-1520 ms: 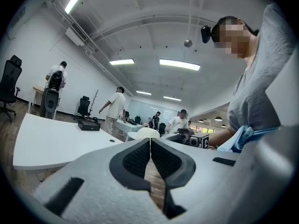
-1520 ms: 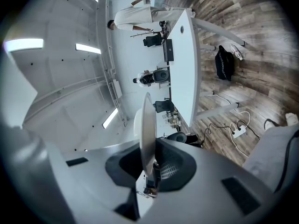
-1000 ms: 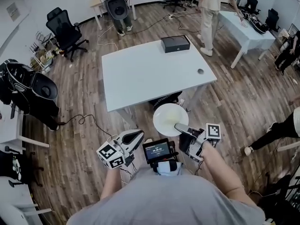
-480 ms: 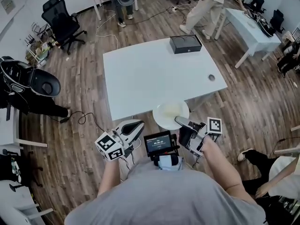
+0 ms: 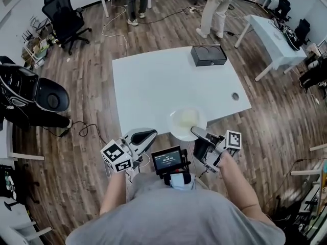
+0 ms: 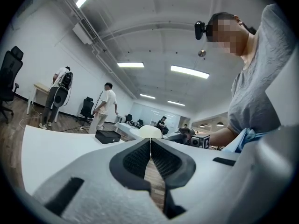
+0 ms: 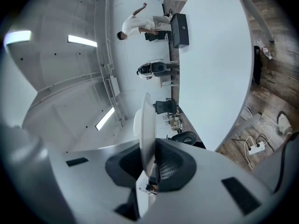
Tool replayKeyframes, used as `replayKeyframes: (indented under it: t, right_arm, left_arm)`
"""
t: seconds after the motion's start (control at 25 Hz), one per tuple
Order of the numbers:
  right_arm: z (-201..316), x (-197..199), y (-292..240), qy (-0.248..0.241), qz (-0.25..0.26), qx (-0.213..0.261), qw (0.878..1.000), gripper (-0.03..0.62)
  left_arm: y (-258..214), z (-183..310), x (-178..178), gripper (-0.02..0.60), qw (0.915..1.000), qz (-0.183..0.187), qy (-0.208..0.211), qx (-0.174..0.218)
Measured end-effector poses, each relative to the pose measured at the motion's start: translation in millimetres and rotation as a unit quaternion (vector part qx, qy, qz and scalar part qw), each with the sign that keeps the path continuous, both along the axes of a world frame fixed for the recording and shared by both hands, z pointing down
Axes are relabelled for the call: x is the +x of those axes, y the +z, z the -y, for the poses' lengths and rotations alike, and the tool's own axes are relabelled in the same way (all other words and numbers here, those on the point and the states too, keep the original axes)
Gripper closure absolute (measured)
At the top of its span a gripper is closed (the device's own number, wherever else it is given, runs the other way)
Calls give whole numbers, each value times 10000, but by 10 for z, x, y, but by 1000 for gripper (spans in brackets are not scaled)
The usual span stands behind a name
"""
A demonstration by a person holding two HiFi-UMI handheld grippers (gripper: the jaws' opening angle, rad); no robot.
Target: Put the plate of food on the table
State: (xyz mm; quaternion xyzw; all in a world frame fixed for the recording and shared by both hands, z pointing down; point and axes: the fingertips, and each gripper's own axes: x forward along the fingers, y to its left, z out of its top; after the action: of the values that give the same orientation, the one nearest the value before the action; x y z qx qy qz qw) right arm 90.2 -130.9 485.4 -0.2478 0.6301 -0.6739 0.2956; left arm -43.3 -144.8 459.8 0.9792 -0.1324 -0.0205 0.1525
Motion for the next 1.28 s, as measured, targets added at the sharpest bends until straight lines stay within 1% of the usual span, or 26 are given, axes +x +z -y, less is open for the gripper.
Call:
replayKeyframes:
  t: [0.08,0.2,0.32,0.44,0.6,0.84,1.04,1.28]
  right_arm:
    - [118,9,22,-50,-40,26,10000,543]
    - [325,28,88,-167,-53,49,9998,543]
    - [568,30,204,-364,-62,67,9993,543]
    - [841,27,354,-572,-34,108,9983,543]
    - [1173,-22,673,-822,-134,262,9962,542]
    - [1559,-124,1327,-874,-188,-21,9960,542]
    - [1686,-218,1781,-1067,-297,-193,9937,542]
    - [1782,-273,2124,-1045,-447,-584,9918,542]
  left_arm:
    - [8,70,18,561,10000,-50,-15,-33]
    - [105,109,50,561,9996,-108,-74,-235]
    - [190,133,100,561,9996,19,-95,-246]
    - [209,193,113,561,9988,-5,-292,-393]
    - [302,274,6,561,9967,-44,-595,-558]
    - [447,426,-151,561,9924,18,-969,-756]
    - [536,450,-190,561,9906,139,-1048,-866]
    - [642,473,-218,561,9882,150,-1059,-1099]
